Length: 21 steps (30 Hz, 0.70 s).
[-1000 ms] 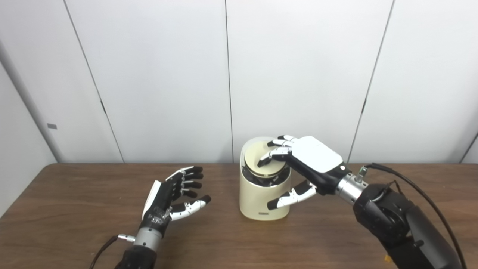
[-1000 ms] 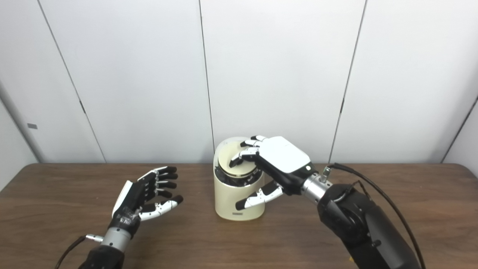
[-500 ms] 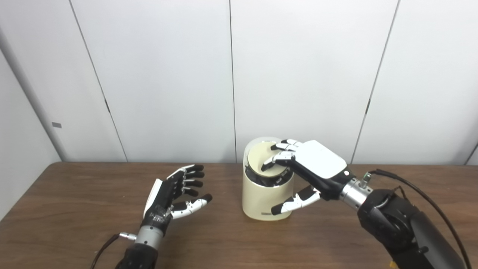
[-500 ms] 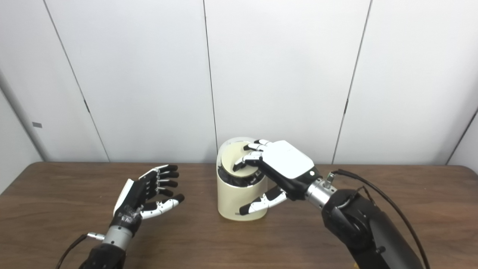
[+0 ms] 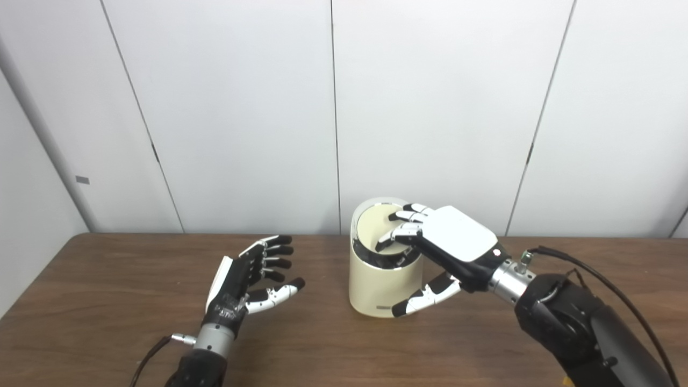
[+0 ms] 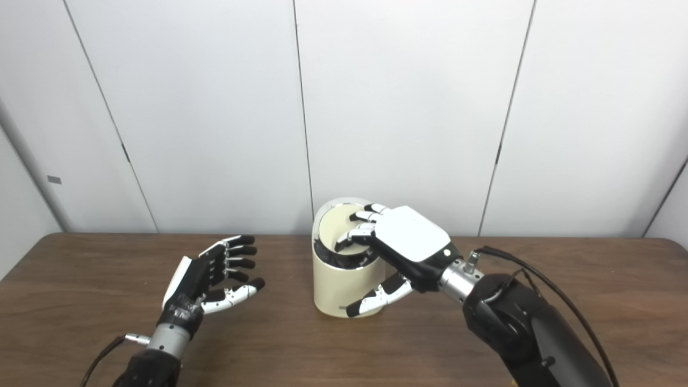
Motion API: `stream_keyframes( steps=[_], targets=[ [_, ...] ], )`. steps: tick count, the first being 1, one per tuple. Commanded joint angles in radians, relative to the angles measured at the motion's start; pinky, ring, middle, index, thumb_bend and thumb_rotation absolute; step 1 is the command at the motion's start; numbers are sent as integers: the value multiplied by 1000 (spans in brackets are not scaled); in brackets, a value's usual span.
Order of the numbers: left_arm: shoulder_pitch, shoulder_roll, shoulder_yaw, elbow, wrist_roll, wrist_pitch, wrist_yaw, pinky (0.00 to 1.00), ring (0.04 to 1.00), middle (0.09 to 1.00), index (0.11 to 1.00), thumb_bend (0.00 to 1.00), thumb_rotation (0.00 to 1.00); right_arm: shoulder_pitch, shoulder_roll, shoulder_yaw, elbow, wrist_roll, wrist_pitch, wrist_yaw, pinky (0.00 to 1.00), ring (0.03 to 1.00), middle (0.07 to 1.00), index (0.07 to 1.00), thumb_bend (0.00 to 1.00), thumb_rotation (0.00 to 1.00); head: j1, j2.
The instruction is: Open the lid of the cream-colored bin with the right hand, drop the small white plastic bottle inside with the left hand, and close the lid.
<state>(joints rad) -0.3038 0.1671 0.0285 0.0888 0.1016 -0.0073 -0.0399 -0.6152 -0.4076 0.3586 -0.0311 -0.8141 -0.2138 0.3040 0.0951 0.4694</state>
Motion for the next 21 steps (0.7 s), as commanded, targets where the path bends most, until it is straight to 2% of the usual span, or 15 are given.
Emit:
stream_keyframes(
  steps=[1, 8, 13, 17, 21],
  targets=[
    [-26, 8, 5, -41, 0, -16, 8, 593, 687, 749, 783, 616, 0, -19, -18, 20, -9, -18, 18, 64, 926, 894, 721, 724, 678, 622, 0, 3],
    [-27, 7, 9, -42, -4, -17, 8, 586, 683, 745, 781, 620, 0, -20, -19, 33, -23, -17, 54, 111, 913, 877, 716, 719, 697, 580, 2, 6],
    [-29, 10, 9, -38, -3, -23, 8, 591, 685, 744, 781, 617, 1, -17, -18, 28, -28, -6, 53, 101, 918, 881, 722, 725, 681, 574, 2, 5],
    [-29, 10, 11, -41, -8, -21, 6, 596, 689, 745, 779, 618, 1, -11, -10, 8, -27, 12, 40, 58, 915, 877, 718, 719, 676, 552, 0, 4],
    [-30, 10, 11, -37, -12, -29, 4, 595, 692, 747, 778, 621, 0, -4, 2, -33, -38, 28, 30, -20, 926, 880, 727, 727, 646, 531, 0, 2]
  ],
)
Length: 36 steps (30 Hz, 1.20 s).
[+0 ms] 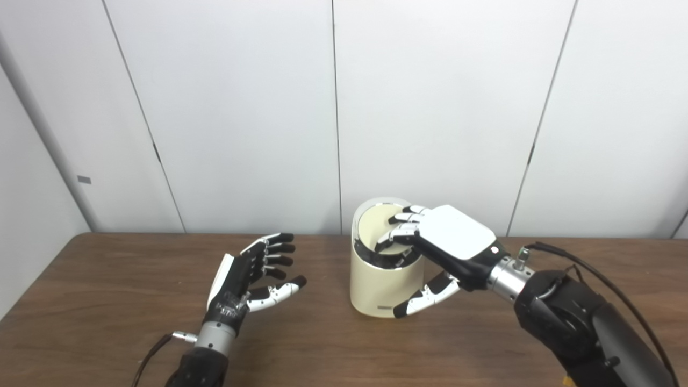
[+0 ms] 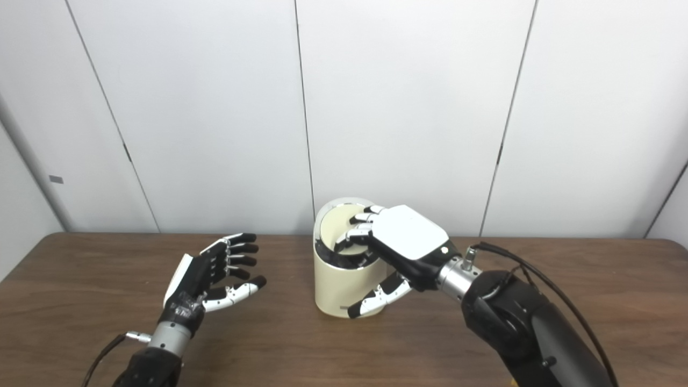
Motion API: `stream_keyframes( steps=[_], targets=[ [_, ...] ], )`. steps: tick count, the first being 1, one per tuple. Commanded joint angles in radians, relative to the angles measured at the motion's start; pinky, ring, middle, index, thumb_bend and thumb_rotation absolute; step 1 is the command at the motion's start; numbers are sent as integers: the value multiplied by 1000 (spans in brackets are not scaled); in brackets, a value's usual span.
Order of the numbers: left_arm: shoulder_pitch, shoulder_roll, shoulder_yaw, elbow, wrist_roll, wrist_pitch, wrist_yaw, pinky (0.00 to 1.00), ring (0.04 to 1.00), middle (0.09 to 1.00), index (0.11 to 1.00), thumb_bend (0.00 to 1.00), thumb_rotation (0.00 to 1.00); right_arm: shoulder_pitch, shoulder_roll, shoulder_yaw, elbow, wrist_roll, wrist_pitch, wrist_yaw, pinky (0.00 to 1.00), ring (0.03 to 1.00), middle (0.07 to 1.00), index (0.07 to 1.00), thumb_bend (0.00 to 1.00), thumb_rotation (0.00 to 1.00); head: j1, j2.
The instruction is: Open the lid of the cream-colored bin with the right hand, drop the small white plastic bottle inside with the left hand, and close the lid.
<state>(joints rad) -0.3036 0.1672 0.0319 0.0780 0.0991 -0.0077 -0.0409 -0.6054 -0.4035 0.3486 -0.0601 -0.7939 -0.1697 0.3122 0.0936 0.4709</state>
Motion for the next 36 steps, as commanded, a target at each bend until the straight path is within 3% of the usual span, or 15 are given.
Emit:
stream_keyframes(
  steps=[1, 7, 10, 14, 17, 19, 26, 29, 33, 36],
  targets=[
    [-30, 10, 8, -26, -10, -30, 4, 596, 692, 747, 778, 622, 0, -12, 0, -31, -12, 9, -12, -42, 920, 879, 732, 728, 638, 531, 1, 1],
    [-31, 6, 11, -28, -24, -28, -1, 599, 698, 750, 780, 627, 2, 2, 32, -101, -39, 23, 20, -109, 937, 905, 810, 789, 595, 503, 0, 0],
    [-31, 8, 8, -25, -19, -41, 1, 590, 690, 746, 778, 631, 4, 11, 52, -145, -15, 38, 3, -174, 794, 866, 812, 796, 614, 450, -3, -3],
    [-30, 12, 6, -21, -22, -62, -2, 592, 690, 745, 776, 629, 11, 44, 70, -190, 5, 25, 28, -249, 865, 859, 826, 831, 613, 522, -7, -2],
    [-28, 11, 5, -24, -21, -69, -1, 589, 691, 747, 781, 631, 19, 86, 92, -239, -12, 114, 73, -237, 716, 848, 853, 850, 643, 464, -12, -1],
    [-26, 6, 6, -33, -27, -65, -1, 593, 697, 760, 794, 633, 15, 120, 107, -269, -37, 187, 111, -217, 685, 849, 863, 851, 655, 412, -16, 2],
    [-22, 4, 2, -41, -37, -55, -10, 598, 707, 779, 815, 655, 29, 244, 145, -339, -39, 376, 155, -220, 767, 874, 900, 890, 687, 394, -29, -3],
    [-21, 7, 1, -33, -50, -73, -20, 604, 714, 783, 821, 660, 7, 263, 148, -359, -5, 467, 128, -216, 822, 876, 892, 892, 705, 387, -39, -3],
    [-20, 16, 0, -23, -53, -93, -30, 609, 719, 787, 827, 680, 0, 268, 158, -380, 46, 590, 110, -203, 814, 867, 885, 895, 733, 378, -54, 0],
    [-18, 21, 6, -7, -78, -121, -50, 623, 731, 797, 835, 697, 8, 270, 166, -383, 76, 627, 94, -216, 802, 864, 875, 886, 768, 393, -69, -1]
  ],
)
